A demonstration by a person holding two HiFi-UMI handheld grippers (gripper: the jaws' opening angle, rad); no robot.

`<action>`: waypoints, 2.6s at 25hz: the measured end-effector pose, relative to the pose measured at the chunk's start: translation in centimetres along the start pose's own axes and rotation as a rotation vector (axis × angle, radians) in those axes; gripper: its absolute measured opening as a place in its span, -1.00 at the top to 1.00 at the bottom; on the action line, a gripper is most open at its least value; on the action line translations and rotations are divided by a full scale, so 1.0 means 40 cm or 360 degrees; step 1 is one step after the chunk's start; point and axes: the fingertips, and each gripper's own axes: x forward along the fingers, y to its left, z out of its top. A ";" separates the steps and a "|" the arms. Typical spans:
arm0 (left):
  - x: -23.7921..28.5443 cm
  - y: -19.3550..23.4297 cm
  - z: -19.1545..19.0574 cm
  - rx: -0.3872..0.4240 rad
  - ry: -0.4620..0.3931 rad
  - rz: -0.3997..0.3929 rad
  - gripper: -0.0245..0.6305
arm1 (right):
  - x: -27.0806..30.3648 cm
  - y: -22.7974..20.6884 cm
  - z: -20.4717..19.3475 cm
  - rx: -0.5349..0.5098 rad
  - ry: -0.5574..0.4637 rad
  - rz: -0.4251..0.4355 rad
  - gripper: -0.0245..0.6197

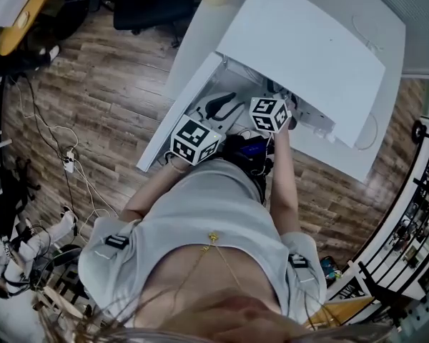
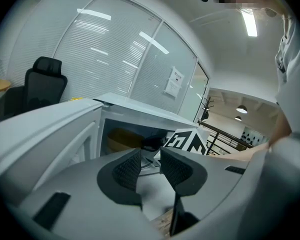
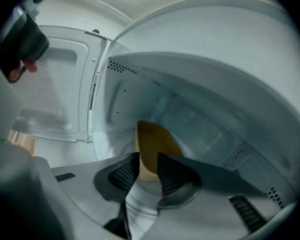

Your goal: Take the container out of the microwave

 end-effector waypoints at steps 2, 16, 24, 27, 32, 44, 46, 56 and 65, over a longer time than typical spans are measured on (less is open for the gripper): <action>-0.003 0.003 0.000 -0.0006 -0.0003 0.0005 0.55 | 0.010 0.001 0.001 -0.0012 0.0010 0.0002 0.56; 0.000 0.007 -0.010 -0.0023 0.0011 0.0006 0.55 | 0.047 0.002 0.011 0.0029 0.0028 0.0032 0.55; 0.001 0.015 -0.002 -0.0032 0.0002 0.0011 0.55 | 0.073 0.006 -0.011 0.0045 0.0085 0.0068 0.55; 0.001 0.020 -0.003 -0.0037 0.0006 0.0015 0.55 | 0.078 0.008 -0.013 0.0014 0.0088 0.0063 0.57; -0.002 0.019 -0.003 -0.0044 0.0009 0.0017 0.55 | 0.075 0.007 -0.009 -0.0071 0.0083 0.0053 0.69; -0.001 0.012 -0.001 -0.0039 0.0010 0.0005 0.55 | 0.063 0.002 -0.012 0.0006 0.0076 0.0038 0.81; 0.000 0.014 0.000 -0.0036 0.0009 0.0007 0.55 | 0.062 0.003 -0.012 0.0009 0.0077 0.0039 0.81; 0.007 0.024 -0.006 -0.0036 0.0018 0.0005 0.55 | 0.068 0.004 -0.017 0.0013 0.0081 0.0041 0.81; 0.000 0.022 -0.015 -0.0038 0.0018 0.0010 0.55 | 0.053 0.008 -0.025 0.0022 0.0092 0.0038 0.81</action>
